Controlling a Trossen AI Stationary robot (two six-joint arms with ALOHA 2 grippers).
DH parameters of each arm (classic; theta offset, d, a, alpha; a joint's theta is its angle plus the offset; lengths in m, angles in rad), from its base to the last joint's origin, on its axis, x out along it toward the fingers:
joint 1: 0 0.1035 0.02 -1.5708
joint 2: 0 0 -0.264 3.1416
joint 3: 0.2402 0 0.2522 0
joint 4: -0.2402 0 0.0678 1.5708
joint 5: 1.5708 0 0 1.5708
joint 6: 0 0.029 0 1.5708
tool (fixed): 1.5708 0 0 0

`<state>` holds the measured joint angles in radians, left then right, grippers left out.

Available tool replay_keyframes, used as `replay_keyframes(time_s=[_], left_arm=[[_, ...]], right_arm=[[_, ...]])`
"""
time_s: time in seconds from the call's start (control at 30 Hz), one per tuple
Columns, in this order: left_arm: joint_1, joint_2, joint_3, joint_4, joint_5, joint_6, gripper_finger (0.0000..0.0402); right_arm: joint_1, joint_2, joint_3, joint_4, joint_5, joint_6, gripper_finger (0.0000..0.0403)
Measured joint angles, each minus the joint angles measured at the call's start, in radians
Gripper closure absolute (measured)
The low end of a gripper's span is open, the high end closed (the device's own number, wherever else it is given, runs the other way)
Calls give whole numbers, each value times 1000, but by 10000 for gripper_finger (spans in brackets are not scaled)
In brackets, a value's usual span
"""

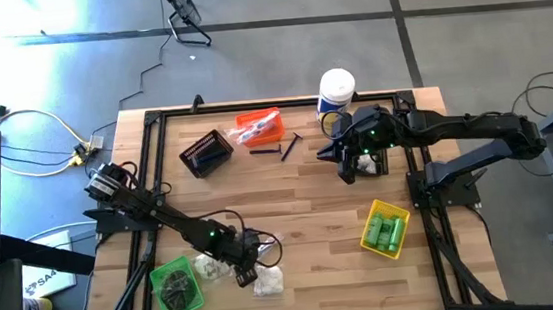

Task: Pick & Place Travel size toiletries
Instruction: Put the blue toothbrush into the orange bin

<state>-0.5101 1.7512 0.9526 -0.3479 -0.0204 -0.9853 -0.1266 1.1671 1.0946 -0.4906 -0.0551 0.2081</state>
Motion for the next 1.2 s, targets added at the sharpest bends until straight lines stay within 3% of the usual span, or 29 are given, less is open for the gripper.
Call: replay_keyframes(time_s=[0.37,0.87,1.2], left_arm=[[1,-3,-2,-3,0,-3,391],[0,-13,25,-23,-1,-3,396],[27,-104,80,-199,-154,11,396]], right_arm=[[0,0,0,1,0,0,365],[0,0,0,1,-10,-3,365],[-1,-4,0,10,-57,-9,365]])
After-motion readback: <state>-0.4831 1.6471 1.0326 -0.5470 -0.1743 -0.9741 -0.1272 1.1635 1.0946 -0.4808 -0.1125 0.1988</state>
